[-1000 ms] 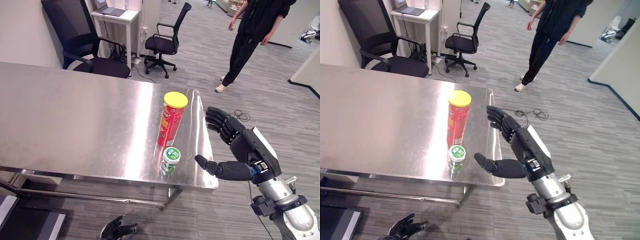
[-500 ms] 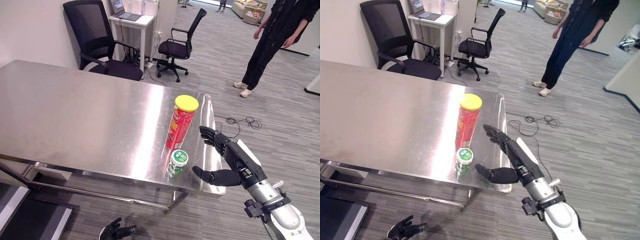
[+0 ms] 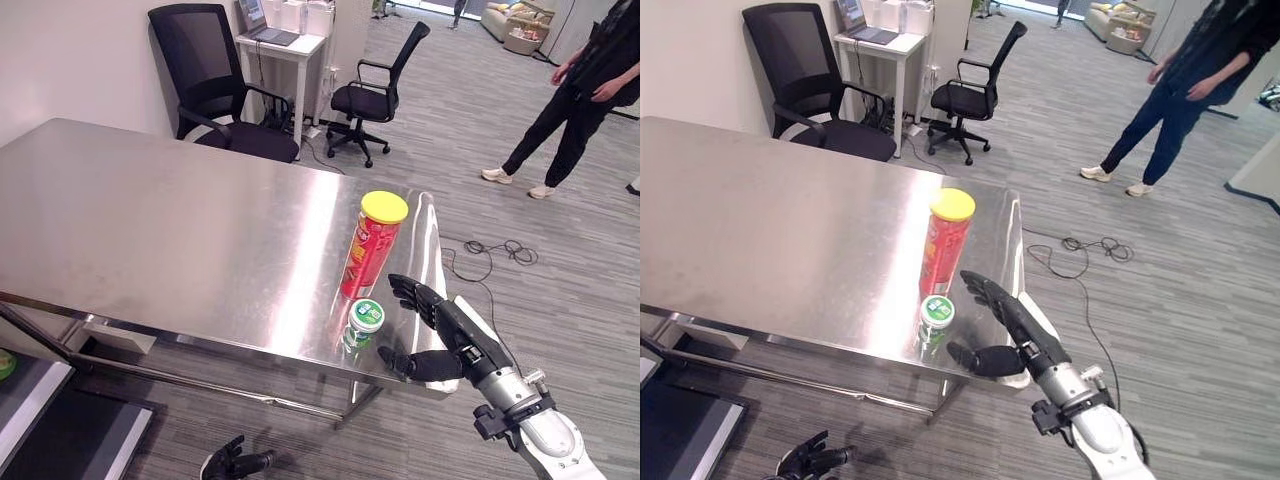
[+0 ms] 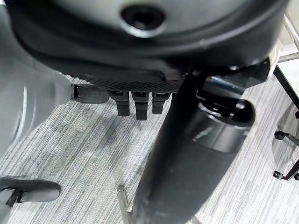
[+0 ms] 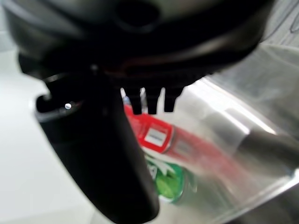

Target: Put the goods on the table back onto the shelves and tidy them up.

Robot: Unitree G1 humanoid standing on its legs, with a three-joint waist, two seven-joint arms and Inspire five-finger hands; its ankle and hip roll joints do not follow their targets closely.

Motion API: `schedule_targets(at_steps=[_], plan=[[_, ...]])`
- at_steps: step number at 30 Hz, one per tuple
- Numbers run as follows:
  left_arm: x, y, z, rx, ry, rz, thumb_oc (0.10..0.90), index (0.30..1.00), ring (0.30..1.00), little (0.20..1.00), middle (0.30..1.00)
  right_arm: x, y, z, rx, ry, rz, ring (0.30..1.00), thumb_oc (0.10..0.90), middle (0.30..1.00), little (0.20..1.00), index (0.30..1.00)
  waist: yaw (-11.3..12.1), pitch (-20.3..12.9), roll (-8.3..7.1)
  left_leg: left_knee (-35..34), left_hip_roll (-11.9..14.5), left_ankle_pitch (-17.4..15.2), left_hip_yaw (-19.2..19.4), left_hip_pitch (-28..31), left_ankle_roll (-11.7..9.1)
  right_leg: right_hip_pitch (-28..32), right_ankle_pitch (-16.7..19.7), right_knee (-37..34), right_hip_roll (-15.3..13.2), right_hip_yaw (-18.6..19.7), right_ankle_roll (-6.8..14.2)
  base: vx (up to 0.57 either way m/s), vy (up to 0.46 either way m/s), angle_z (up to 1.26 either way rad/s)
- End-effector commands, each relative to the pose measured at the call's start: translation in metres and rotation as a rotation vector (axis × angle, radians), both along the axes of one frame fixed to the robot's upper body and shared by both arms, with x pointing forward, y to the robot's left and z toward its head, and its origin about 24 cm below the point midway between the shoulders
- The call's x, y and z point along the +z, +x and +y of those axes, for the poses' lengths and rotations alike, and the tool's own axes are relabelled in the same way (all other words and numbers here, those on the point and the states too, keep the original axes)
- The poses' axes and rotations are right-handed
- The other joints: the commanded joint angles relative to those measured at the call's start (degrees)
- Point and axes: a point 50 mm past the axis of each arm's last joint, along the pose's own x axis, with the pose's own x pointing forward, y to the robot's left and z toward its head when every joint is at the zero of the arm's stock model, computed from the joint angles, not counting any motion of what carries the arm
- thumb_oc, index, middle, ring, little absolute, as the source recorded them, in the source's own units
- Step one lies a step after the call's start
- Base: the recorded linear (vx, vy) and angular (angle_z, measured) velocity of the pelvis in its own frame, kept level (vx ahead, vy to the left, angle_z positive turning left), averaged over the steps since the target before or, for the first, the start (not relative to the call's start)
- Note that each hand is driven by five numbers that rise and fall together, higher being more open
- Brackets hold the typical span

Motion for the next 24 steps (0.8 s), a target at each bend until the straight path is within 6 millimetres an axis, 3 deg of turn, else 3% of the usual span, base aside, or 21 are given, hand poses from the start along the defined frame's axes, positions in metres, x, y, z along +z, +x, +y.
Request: schedule_targets(at_steps=[1, 10, 24], plan=[[0.01, 0.037, -0.004, -0.013, -0.009, -0.107, 0.8, 0.9, 0.9, 0.9, 0.9, 0.056, 0.018, 0.005, 0.011, 0.046, -0.316, 0.9, 0.8, 0.9, 0.9, 0.9, 3.03, 1.61, 2.03, 0.59, 1.05, -7.67, 1.42, 7.75, -0.61, -1.5, 1.26, 1.56, -0.61, -1.96, 2.82, 0.02, -0.005, 0.07], [0.01, 0.035, -0.003, -0.004, -0.008, -0.106, 0.8, 0.9, 0.9, 0.9, 0.9, 0.062, 0.018, 0.012, 0.049, 0.061, -0.344, 0.9, 0.8, 0.9, 0.9, 0.9, 3.6, 1.68, 2.15, 0.59, 0.81, -7.91, 0.74, 7.93, -0.48, -0.93, 0.8, 2.0, -0.91, -2.4, 2.89, 0.01, 0.0, 0.06], [0.008, 0.029, -0.002, 0.002, -0.004, -0.094, 0.8, 0.9, 0.9, 0.9, 0.9, 0.048, 0.033, 0.021, 0.054, 0.047, -0.294, 0.9, 0.8, 0.9, 0.9, 0.9, 5.14, 1.54, 2.17, 0.59, 0.28, -8.11, -0.18, 7.83, -0.18, -0.29, 0.82, 1.65, -1.46, -3.49, 2.99, 0.01, 0.005, 0.02]])
